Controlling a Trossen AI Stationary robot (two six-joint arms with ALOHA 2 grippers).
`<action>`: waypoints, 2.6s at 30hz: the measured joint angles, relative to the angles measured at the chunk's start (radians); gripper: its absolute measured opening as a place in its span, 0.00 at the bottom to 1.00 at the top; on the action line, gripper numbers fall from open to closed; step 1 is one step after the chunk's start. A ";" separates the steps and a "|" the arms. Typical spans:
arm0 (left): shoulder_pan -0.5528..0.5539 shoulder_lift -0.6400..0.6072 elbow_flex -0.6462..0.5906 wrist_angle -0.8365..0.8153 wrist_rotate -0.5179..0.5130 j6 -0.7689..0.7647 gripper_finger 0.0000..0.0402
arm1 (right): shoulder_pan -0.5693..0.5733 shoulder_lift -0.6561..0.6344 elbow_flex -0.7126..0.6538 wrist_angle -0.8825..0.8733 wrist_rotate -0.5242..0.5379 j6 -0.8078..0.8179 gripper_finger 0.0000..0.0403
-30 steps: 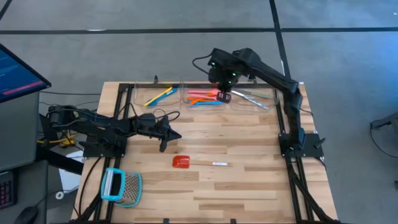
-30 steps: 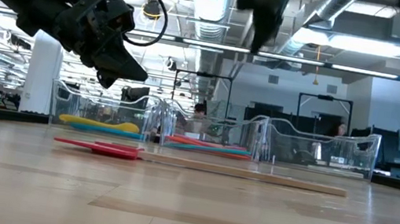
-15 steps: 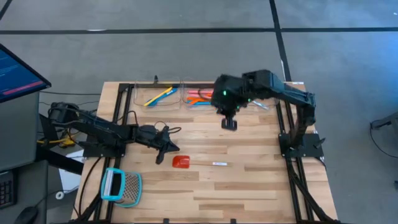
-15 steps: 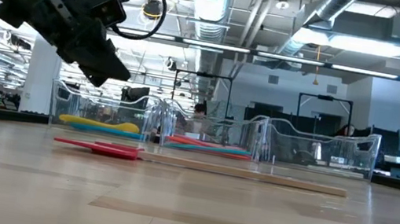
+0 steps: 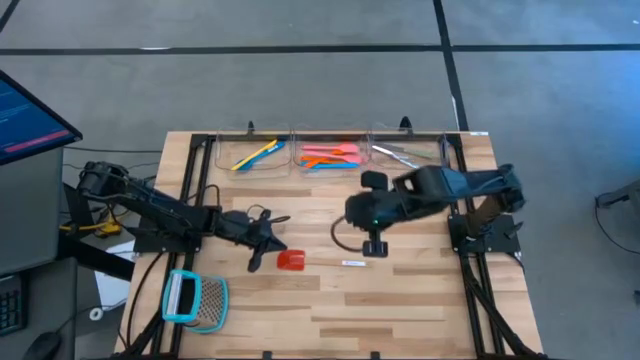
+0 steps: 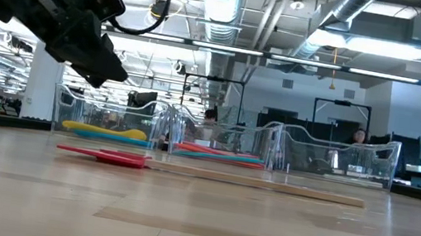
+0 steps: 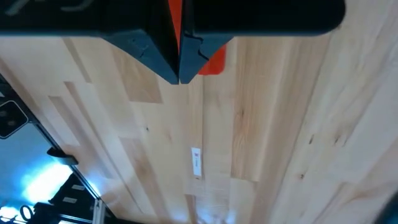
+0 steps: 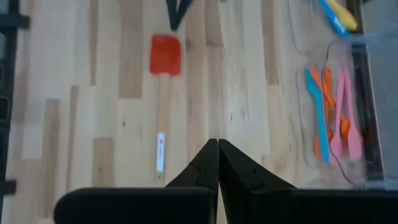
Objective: Pick & Place Kitchen Items
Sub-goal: Put the red spatula into the middle transparent bin
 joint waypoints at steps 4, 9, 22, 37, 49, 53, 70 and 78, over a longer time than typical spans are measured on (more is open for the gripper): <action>-0.026 0.000 0.000 0.000 -0.020 0.000 0.01 | 0.054 -0.077 -0.148 0.172 0.025 0.005 0.00; -0.057 0.000 0.000 -0.001 -0.038 0.000 0.01 | 0.095 -0.225 -0.405 0.427 0.037 0.000 0.00; -0.090 0.000 0.000 -0.002 -0.040 -0.027 0.01 | 0.092 -0.536 -1.231 1.217 0.043 0.054 0.00; -0.242 0.000 0.000 -0.076 -0.432 -0.044 0.00 | 0.090 -0.386 -1.626 1.869 0.145 0.240 0.00; -0.458 0.055 0.171 -0.253 -0.705 -0.035 0.00 | 0.077 -0.287 -1.625 1.983 0.136 0.270 0.00; -0.431 0.131 0.246 -0.293 -0.662 0.007 0.00 | 0.054 -0.289 -1.625 2.041 0.037 0.275 0.00; -0.229 0.203 0.264 -0.293 -0.600 0.011 0.01 | 0.027 0.112 -1.312 1.976 -0.233 0.396 0.00; -0.220 0.203 0.264 -0.293 -0.600 0.011 0.01 | 0.025 0.251 -1.148 1.793 -0.276 0.408 0.00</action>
